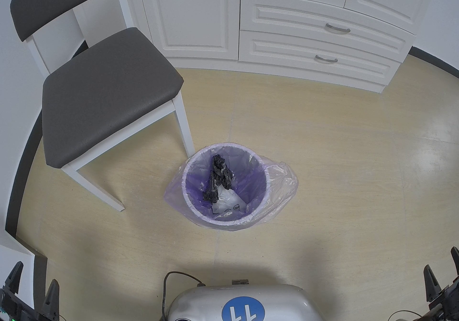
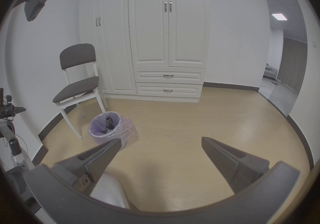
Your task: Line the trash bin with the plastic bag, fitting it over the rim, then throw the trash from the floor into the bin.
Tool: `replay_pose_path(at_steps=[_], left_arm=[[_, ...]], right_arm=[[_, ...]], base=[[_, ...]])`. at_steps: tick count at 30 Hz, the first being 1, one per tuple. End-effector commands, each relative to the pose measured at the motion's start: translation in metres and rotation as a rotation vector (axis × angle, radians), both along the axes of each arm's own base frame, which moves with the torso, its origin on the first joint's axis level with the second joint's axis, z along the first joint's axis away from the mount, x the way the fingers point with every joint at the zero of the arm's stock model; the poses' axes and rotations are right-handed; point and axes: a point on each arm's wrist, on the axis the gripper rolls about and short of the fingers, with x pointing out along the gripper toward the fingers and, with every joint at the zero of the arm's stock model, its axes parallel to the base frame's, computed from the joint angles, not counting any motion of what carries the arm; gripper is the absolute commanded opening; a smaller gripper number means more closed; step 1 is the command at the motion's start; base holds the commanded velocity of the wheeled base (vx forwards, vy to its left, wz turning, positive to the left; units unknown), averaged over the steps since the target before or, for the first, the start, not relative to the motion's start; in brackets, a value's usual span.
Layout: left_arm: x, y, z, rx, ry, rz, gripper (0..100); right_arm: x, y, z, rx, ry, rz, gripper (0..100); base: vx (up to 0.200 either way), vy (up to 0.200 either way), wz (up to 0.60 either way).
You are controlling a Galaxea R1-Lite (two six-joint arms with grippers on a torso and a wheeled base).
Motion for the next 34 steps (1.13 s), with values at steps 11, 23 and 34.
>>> replay_pose_path(at_steps=[11,23,34], left_arm=[[0.0001,0.0000,-0.0037,0.011,0.000,0.000,100],[0.0001,0.0000,-0.0037,0.012,0.000,0.000,100],[0.0001,0.0000,-0.0037,0.012,0.000,0.000,100]], right_arm=[[0.0003,0.0000,-0.0052,0.001,0.005,0.001,100],[0.0003,0.0000,-0.0052,0.007,0.005,0.001,100],[0.0003,0.0000,-0.0053,0.005,0.006,0.001,100]], base=[[0.000,0.000,0.00],[0.000,0.000,0.00],[0.000,0.000,0.00]])
